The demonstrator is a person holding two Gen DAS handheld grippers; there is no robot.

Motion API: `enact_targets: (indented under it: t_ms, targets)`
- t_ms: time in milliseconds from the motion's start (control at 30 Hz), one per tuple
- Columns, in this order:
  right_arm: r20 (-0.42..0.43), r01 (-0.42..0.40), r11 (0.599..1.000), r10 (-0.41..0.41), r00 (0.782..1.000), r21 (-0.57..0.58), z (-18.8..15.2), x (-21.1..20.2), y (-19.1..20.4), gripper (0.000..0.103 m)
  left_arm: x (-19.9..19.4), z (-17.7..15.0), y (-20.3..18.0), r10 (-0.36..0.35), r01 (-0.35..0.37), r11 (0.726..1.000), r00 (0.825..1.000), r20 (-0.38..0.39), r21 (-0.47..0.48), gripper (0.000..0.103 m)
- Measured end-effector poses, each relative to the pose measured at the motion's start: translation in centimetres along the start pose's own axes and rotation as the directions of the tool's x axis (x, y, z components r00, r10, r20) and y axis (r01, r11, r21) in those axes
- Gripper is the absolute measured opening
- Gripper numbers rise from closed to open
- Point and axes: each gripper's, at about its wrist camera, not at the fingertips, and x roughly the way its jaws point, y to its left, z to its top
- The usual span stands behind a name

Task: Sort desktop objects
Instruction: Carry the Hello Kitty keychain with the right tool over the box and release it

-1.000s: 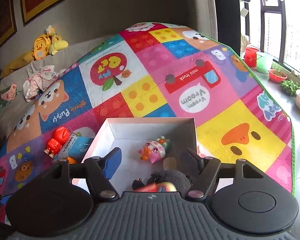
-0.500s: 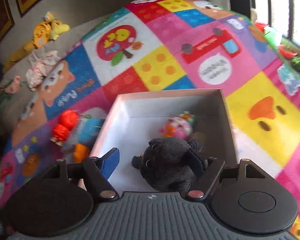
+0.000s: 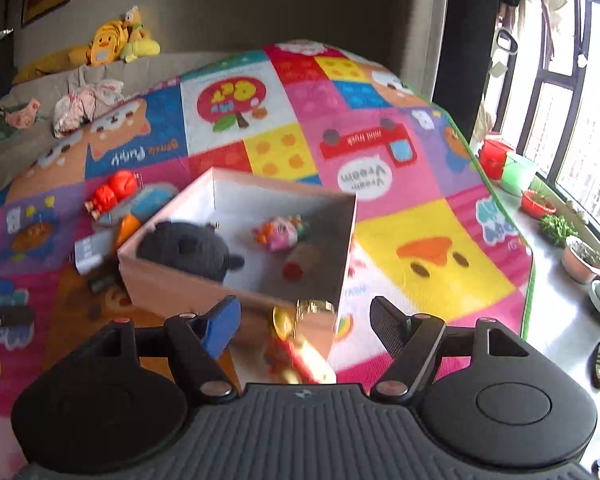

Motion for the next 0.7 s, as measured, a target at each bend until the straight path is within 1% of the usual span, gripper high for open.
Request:
enact_targets:
  t_ms: [67, 167, 200, 233, 267, 367, 467, 567, 633, 700]
  targets:
    - [-0.025, 0.01, 1.0, -0.01, 1.0, -0.006, -1.2, 1.6, 0.7, 0.073, -0.6, -0.1, -1.4, -0.009, 0.008, 0.999, 1.0, 0.003, 0.048, 0.1]
    - [-0.047, 0.053, 0.998, -0.055, 0.997, -0.033, -2.1, 4.4, 1.7, 0.072, -1.7, -0.3, -2.7, -0.019, 0.017, 0.995, 1.0, 0.015, 0.102, 0.101]
    - [-0.069, 0.062, 0.998, -0.064, 0.996, -0.033, -2.4, 5.3, 1.7, 0.07, -2.0, -0.3, -2.9, -0.018, 0.016, 0.994, 1.0, 0.019, 0.109, 0.101]
    - [-0.092, 0.065, 0.997, -0.068, 0.993, -0.032, -2.5, 6.0, 1.7, 0.065, -2.4, -0.3, -2.9, -0.015, 0.012, 0.994, 1.0, 0.024, 0.111, 0.101]
    - [-0.115, 0.067, 0.997, -0.07, 0.991, -0.035, -2.5, 6.3, 1.6, 0.052, -2.6, -0.3, -2.8, -0.011, 0.008, 0.994, 1.0, 0.028, 0.11, 0.101]
    - [-0.125, 0.051, 0.998, -0.056, 0.991, -0.045, -2.0, 4.6, 1.4, 0.052, -3.0, -0.3, -2.1, 0.007, -0.01, 0.996, 0.999, 0.033, 0.091, 0.101]
    - [-0.073, 0.029, 0.999, -0.032, 0.997, -0.046, -0.6, 1.2, 1.2, 0.051, -2.4, -0.4, -1.5, 0.007, -0.008, 0.998, 1.0, 0.016, 0.06, 0.101]
    - [0.041, 0.025, 0.999, -0.024, 0.999, -0.032, 3.1, -1.9, 0.9, 0.05, -1.4, -0.7, -1.6, -0.014, 0.015, 0.999, 1.0, -0.016, 0.047, 0.101]
    - [0.094, 0.013, 1.0, -0.012, 0.995, -0.01, 5.9, -2.3, 0.5, 0.05, -1.4, -0.9, -2.0, -0.027, 0.028, 0.998, 0.999, -0.017, 0.059, 0.102]
    - [0.126, 0.009, 1.0, -0.01, 0.992, 0.007, 8.6, -1.6, 0.3, 0.05, -1.7, -1.0, -2.1, -0.031, 0.031, 0.997, 1.0, -0.005, 0.071, 0.101]
